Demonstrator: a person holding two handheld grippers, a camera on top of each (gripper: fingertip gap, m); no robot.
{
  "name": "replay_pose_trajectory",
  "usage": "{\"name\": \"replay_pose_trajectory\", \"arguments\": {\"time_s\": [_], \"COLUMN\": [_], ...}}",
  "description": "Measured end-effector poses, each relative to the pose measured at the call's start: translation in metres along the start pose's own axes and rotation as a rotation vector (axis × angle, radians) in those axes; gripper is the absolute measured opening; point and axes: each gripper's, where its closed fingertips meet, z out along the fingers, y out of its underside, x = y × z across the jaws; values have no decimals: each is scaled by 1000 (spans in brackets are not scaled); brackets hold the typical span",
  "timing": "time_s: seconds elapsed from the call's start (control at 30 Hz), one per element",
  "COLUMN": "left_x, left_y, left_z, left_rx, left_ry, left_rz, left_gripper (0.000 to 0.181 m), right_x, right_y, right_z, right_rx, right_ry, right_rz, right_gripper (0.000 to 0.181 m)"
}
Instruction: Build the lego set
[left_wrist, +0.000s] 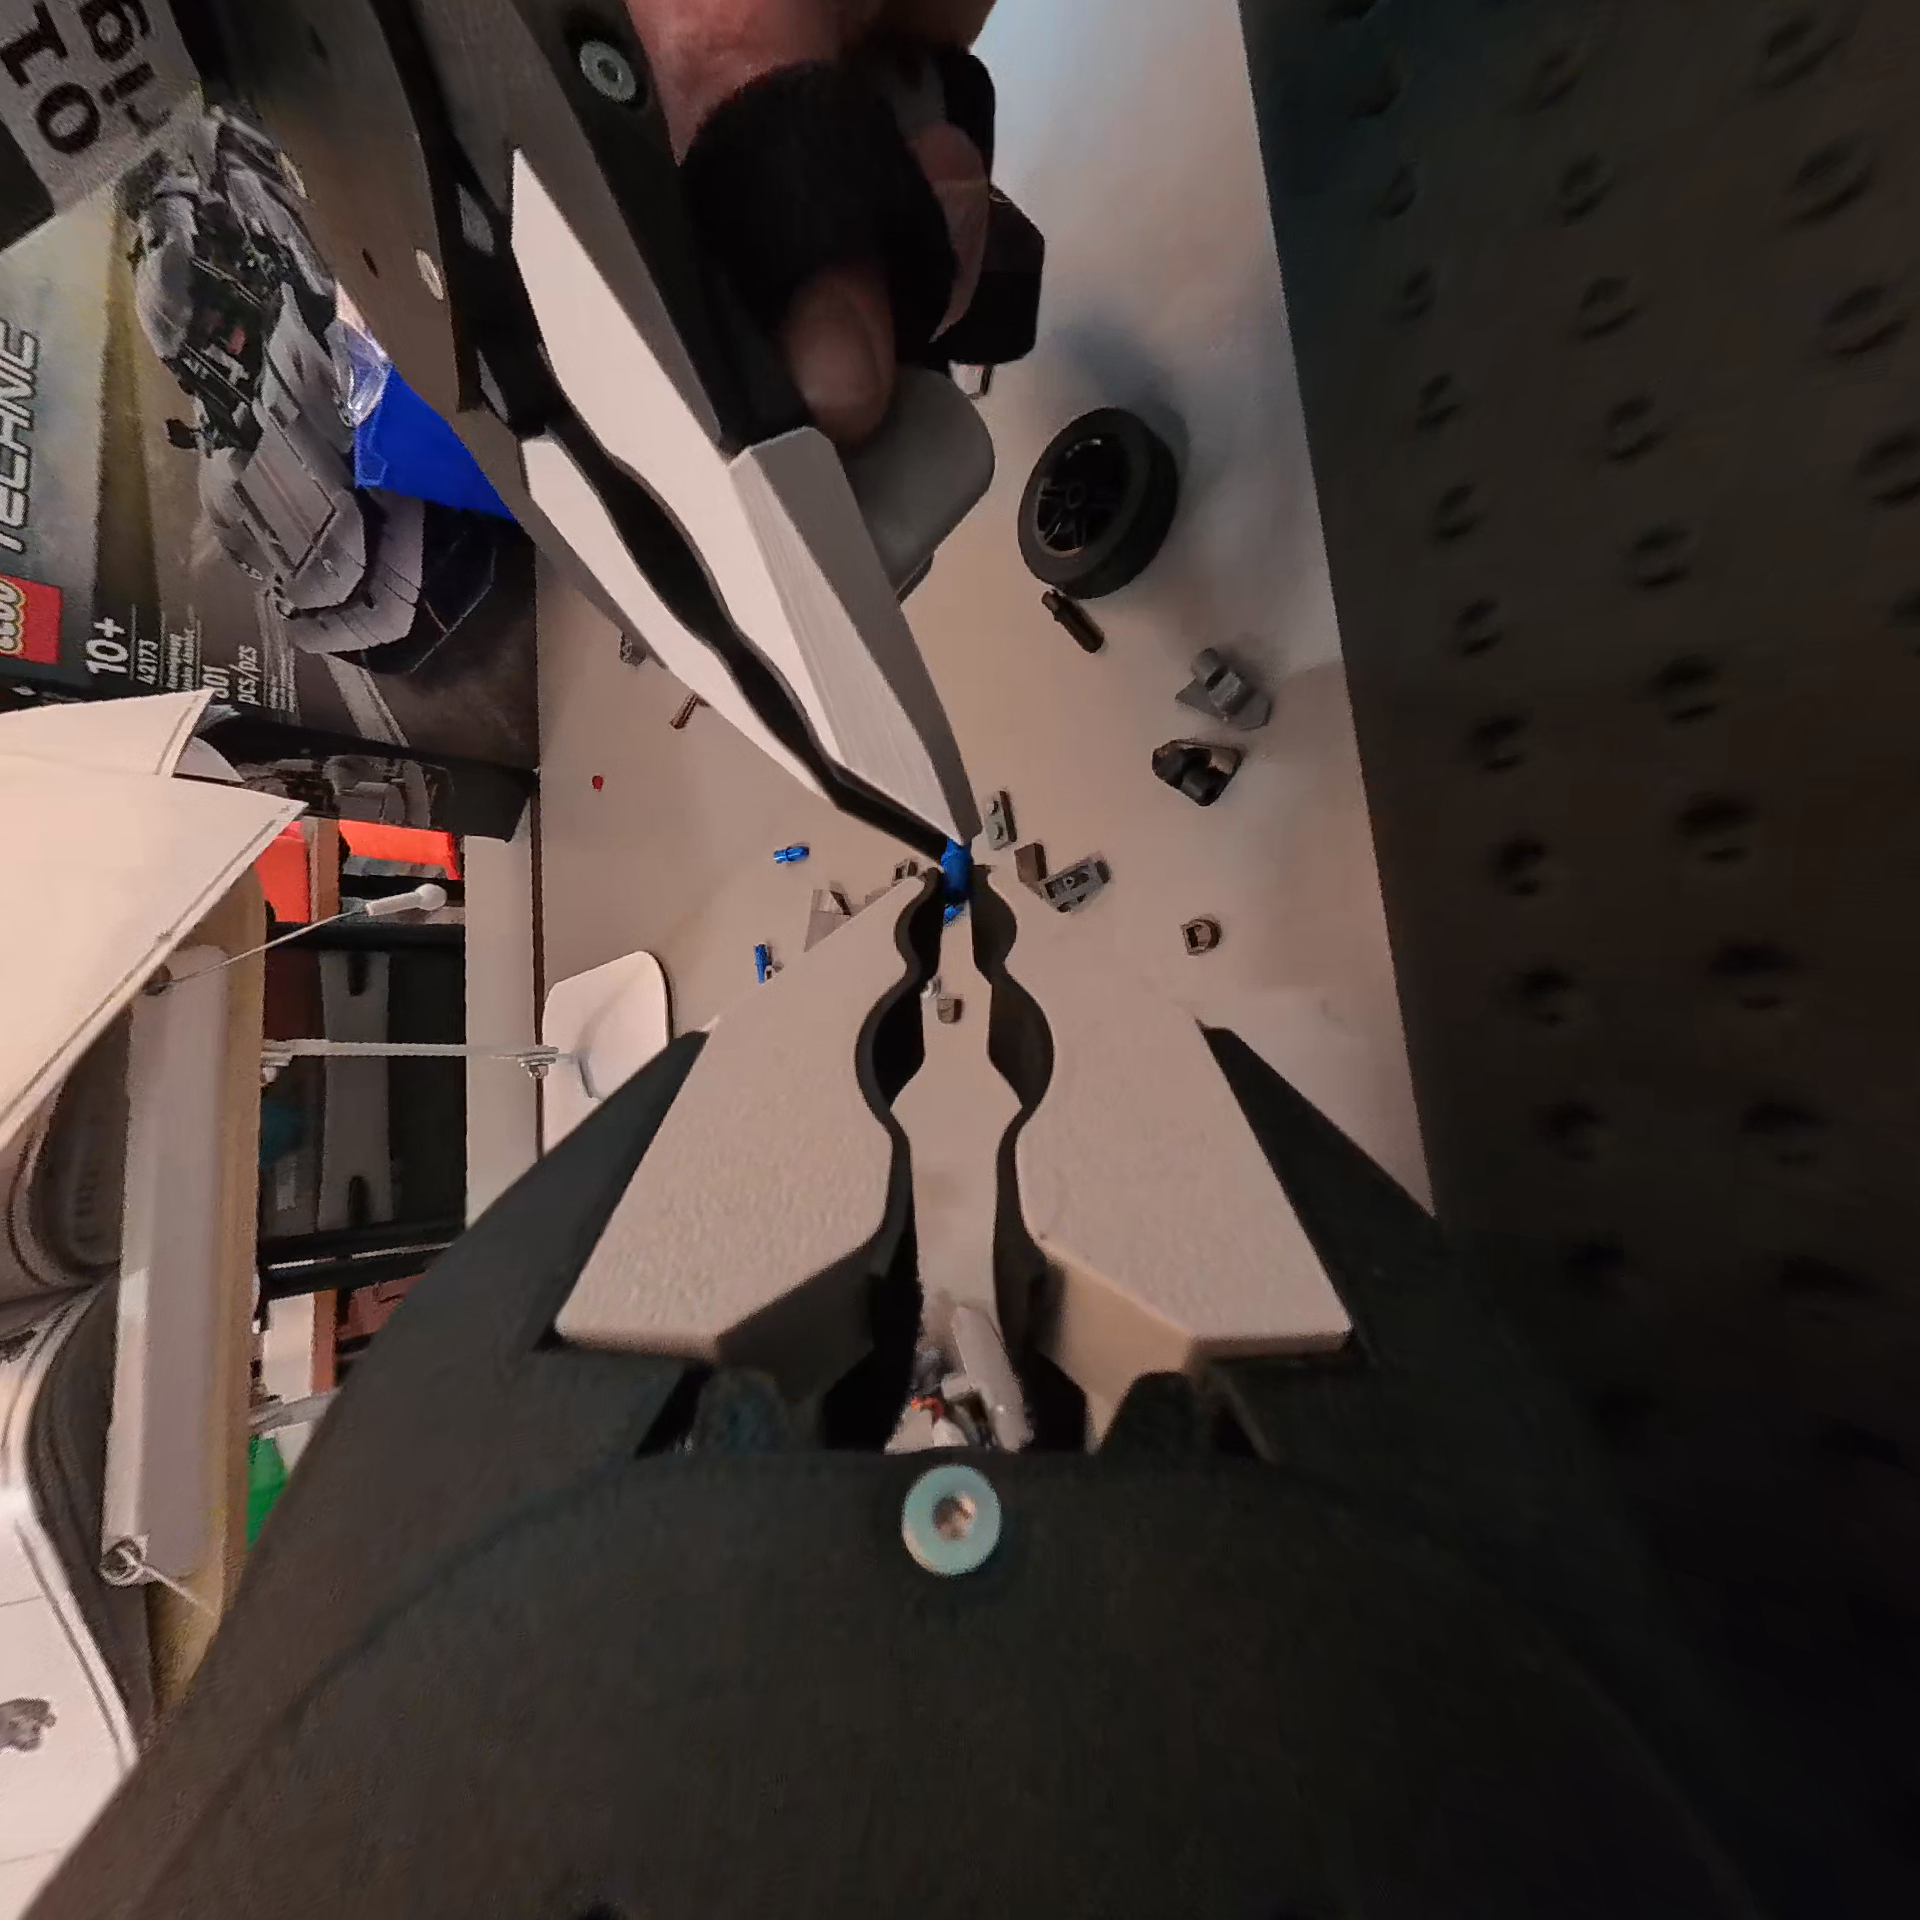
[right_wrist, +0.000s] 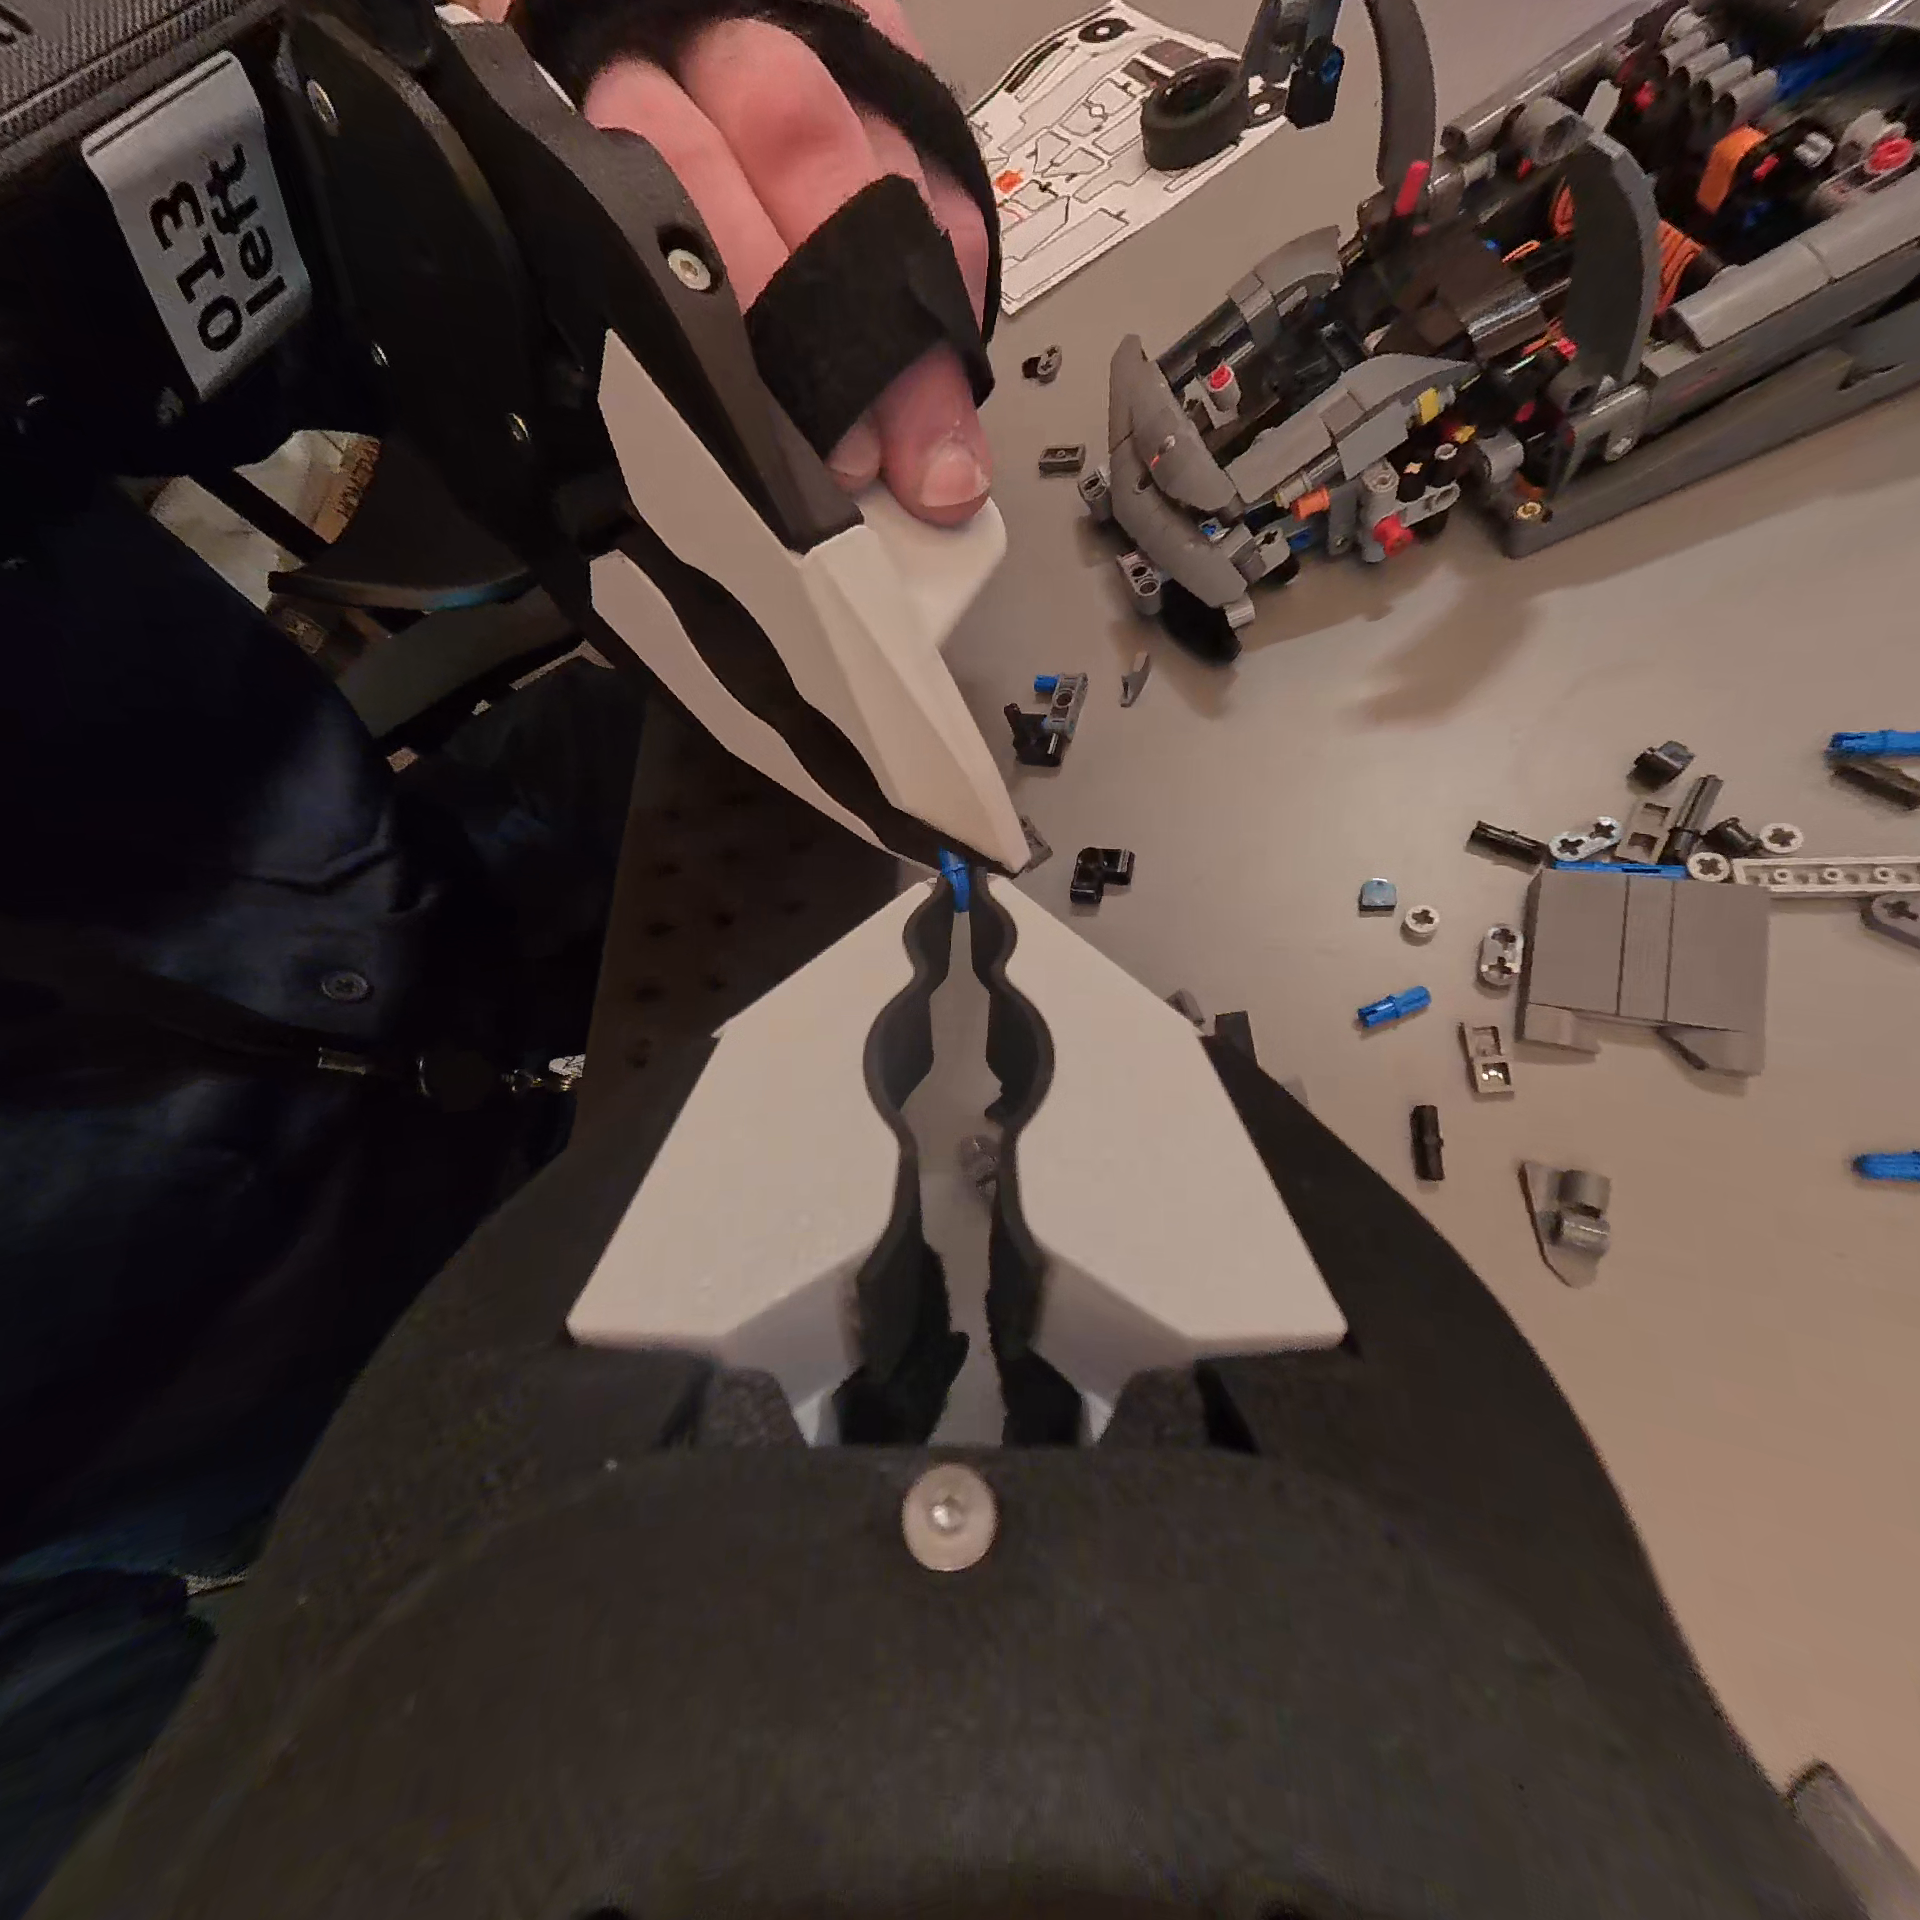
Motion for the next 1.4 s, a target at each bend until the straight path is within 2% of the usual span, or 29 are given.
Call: {"name": "replay_pose_trajectory", "arguments": {"time_s": [0.17, 0.4, 0.47, 0.53, 0.63, 0.77, 0.87, 0.97, 1.13, 1.27, 1.4], "left_x": [-3, -2, -3, -10, -13, -8, -4, -5, -4, -2, 0], "left_y": [-3, 0, 2, 11, 20, 22, 24, 26, 27, 27, 28], "left_z": [-2, -1, -2, -2, -2, 1, 3, 2, 3, 4, 6], "left_rx": [22, -8, -19, -50, -62, -70, -85, -82, -79, -84, -88], "left_ry": [-20, -25, -23, -34, -11, 16, 30, 33, 46, 55, 68], "left_rz": [3, 21, 13, -30, -105, -111, -109, -129, -143, -142, -147], "left_gripper": [6, 3, 2, 2, 2, 2, 2, 2, 2, 2, 2], "right_x": [3, 7, 10, 14, 14, 8, 8, 13, -7, 2, -1], "right_y": [0, 0, -2, 1, 32, 76, 84, 96, 96, 93, 89], "right_z": [0, 2, -2, -9, -10, -3, 3, 1, 7, 1, 9], "right_rx": [-4, -1, 19, 23, -113, -351, -398, -468, -434, -397, -396], "right_ry": [7, 15, 44, 98, 187, 257, 275, 296, 187, 235, 226], "right_rz": [9, 28, 23, 16, -18, -86, -154, -113, -65, -51, -70], "right_gripper": [0, 1, 1, 9, 11, 23, 25, 16, 7, 8, 14]}}
